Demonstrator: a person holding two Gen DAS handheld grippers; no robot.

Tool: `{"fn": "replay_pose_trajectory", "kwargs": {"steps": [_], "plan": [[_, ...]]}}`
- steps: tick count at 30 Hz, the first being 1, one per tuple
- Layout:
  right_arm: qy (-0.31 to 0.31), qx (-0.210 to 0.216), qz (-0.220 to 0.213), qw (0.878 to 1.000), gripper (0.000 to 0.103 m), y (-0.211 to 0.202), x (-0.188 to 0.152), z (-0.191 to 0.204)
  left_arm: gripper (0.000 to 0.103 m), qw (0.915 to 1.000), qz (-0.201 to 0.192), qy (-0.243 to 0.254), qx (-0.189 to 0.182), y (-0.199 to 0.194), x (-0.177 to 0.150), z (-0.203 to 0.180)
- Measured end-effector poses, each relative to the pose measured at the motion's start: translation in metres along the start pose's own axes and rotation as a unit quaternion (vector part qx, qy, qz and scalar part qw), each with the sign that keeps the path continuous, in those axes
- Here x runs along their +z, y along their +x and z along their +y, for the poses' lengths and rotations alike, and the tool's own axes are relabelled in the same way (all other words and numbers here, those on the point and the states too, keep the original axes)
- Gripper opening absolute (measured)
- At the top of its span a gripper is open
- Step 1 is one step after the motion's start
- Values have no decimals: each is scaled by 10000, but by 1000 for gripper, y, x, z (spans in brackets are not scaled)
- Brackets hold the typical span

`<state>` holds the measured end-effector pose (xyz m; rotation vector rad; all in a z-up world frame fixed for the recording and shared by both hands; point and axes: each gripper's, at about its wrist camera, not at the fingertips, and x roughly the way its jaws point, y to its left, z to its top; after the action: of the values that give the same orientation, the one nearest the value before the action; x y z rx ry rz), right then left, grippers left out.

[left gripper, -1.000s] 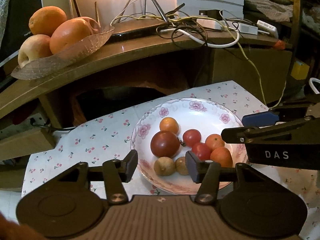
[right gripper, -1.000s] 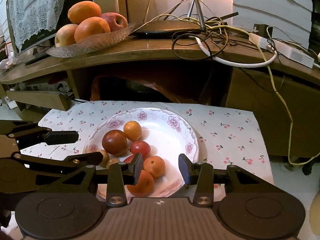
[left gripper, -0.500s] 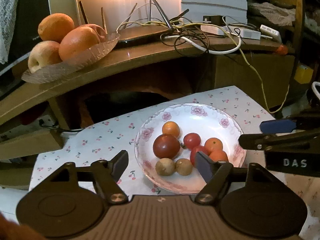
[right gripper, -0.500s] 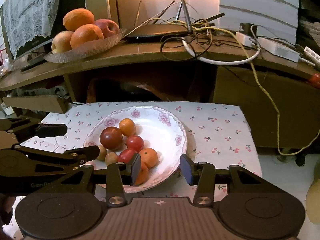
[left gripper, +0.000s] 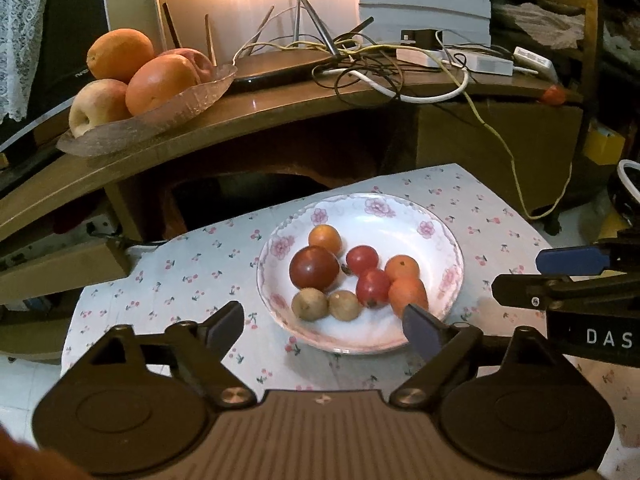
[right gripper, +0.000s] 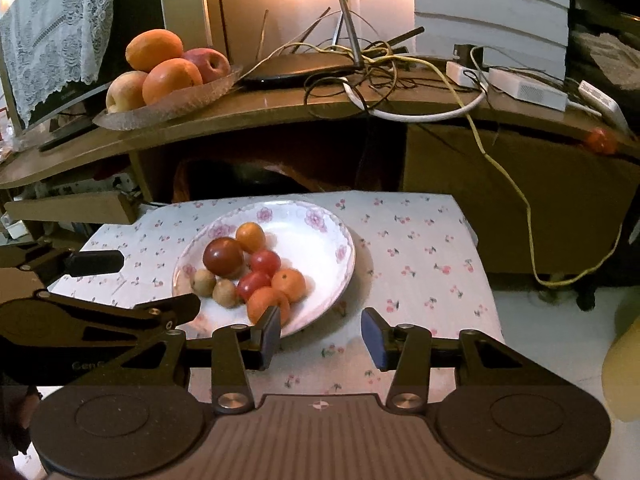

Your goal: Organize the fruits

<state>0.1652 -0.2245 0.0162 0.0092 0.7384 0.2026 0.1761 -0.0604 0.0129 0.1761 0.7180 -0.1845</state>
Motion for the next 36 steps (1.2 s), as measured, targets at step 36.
{"fn": "replay_pose_trajectory", "kwargs": {"steps": [36], "plan": [[188,94,50,9998,50,-80,-63,27,103,9989,214,-403,86,-85,-67,-10]]}}
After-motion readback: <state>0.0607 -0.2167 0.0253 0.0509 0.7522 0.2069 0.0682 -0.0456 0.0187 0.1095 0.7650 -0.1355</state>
